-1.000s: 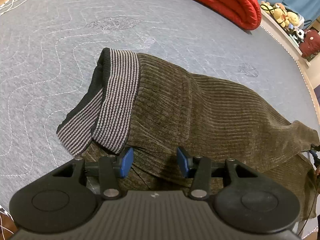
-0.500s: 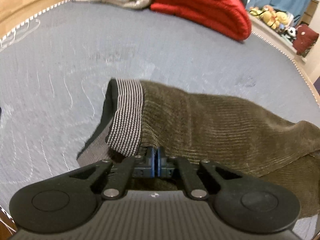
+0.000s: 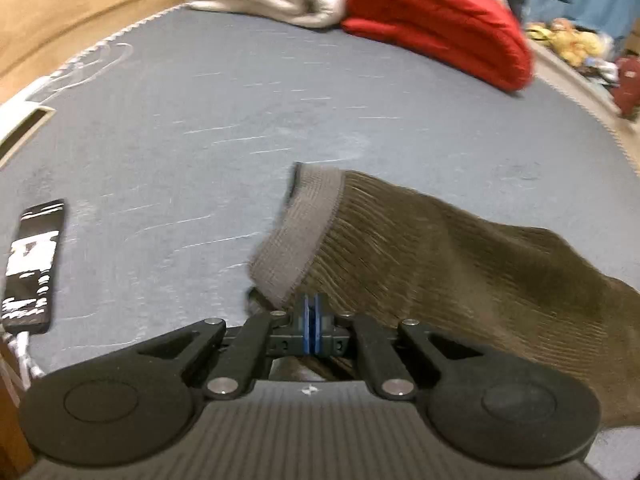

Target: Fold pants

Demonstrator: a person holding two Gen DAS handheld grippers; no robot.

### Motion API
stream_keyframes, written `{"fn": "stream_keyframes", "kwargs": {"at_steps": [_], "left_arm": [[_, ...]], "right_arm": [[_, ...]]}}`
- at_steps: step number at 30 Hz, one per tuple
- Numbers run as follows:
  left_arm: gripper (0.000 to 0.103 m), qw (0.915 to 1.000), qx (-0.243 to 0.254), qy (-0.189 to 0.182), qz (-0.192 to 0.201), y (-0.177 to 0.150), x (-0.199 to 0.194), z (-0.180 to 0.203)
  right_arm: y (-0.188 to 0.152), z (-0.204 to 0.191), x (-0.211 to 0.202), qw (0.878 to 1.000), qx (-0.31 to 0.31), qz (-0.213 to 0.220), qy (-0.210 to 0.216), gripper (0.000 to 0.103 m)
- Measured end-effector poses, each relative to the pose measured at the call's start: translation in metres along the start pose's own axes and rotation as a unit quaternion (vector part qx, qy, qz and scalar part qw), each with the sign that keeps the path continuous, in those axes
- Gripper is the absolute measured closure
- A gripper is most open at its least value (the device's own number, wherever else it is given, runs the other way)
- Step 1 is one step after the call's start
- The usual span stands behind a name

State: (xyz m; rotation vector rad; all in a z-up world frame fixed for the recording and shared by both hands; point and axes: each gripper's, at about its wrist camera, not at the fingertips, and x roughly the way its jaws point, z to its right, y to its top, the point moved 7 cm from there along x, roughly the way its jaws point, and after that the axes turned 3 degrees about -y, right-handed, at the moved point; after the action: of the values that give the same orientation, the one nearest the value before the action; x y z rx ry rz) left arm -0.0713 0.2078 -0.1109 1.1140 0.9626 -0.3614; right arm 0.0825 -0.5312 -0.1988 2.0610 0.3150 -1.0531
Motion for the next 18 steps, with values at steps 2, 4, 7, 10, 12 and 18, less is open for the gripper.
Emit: {"fn": "stream_keyframes", "kwargs": {"at_steps": [2,4,7,10,12,18], "left_arm": [[0.086,0.9991,0.022,0.016,0.031,0.005,-0.01,0.007],[0.083,0.9958,0.053,0.027,0.07,0.012,-0.024,0.022],[0.083,0.9904,0.09,0.002,0.105,0.016,-0.036,0.055],[0.083,0.9839,0.13,-0.029,0.119,0.013,-0.039,0.092],[0.083,0.9747,0.177,-0.041,0.129,0.006,-0.039,0.121],[0.082,0.9273,0.336,-0.121,0.111,-0.038,-0.016,0.211]], "right_arm": [[0.01,0.018,0.013,0.999,0.049,-0.007,0.009,0.088],[0.029,0.036,0.022,0.995,0.1,0.004,0.027,0.064],[0.05,0.05,0.043,0.99,0.136,0.008,0.034,0.06],[0.059,0.066,0.068,0.98,0.19,-0.02,0.056,0.06],[0.067,0.071,0.078,0.976,0.205,-0.02,0.065,0.06],[0.079,0.085,0.073,0.968,0.237,0.013,0.075,0.061]]}}
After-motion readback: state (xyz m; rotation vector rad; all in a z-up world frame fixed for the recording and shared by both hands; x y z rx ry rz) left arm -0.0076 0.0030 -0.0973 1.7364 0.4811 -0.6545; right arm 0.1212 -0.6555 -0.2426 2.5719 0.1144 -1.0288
